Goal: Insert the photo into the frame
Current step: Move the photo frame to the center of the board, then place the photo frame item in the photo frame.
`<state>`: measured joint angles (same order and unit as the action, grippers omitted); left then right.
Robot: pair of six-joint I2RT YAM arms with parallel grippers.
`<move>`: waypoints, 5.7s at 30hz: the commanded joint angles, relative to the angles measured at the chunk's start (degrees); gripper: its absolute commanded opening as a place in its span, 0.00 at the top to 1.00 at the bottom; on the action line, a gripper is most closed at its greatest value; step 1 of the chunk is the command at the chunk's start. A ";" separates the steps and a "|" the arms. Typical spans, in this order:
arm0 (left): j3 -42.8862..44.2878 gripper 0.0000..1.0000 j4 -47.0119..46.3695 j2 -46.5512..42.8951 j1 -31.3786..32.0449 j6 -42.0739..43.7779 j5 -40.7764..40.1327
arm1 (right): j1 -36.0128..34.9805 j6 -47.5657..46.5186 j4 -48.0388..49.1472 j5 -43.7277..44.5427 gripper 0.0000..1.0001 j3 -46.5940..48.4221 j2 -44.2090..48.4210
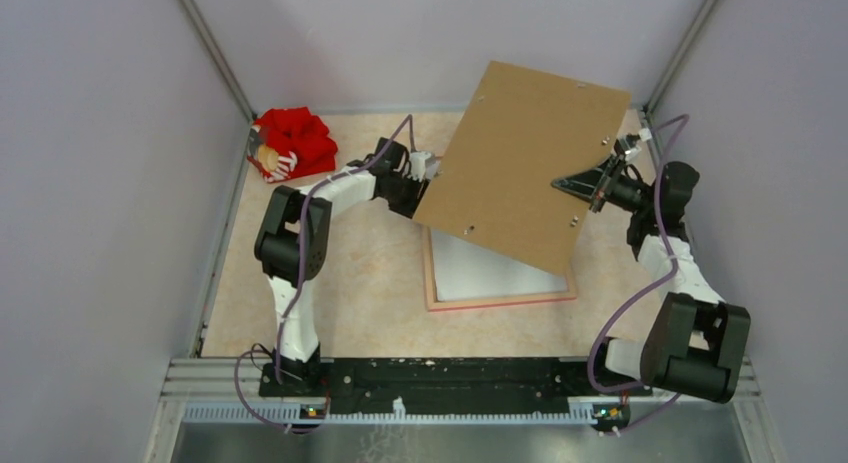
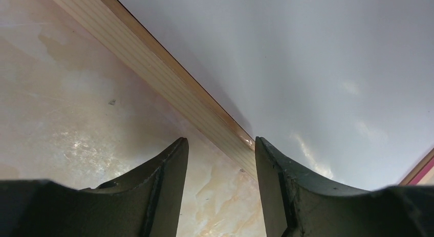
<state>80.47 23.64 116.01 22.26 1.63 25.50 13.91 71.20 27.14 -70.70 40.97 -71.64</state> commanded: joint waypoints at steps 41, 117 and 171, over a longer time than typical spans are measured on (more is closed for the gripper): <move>-2.98 0.32 10.20 -14.46 -16.16 13.21 -7.65 | -11.59 -19.08 -15.28 1.42 1.00 8.26 -8.44; -11.99 0.59 5.41 -9.46 -20.13 17.65 4.58 | -31.22 -27.74 -22.23 5.03 1.00 29.37 -44.58; -11.99 0.70 10.89 -12.40 -18.81 21.52 5.35 | -34.18 13.54 41.55 13.48 1.00 11.18 -50.22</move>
<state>69.12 29.89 105.65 2.04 20.95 29.28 -18.96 79.75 58.83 -60.05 50.54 -123.02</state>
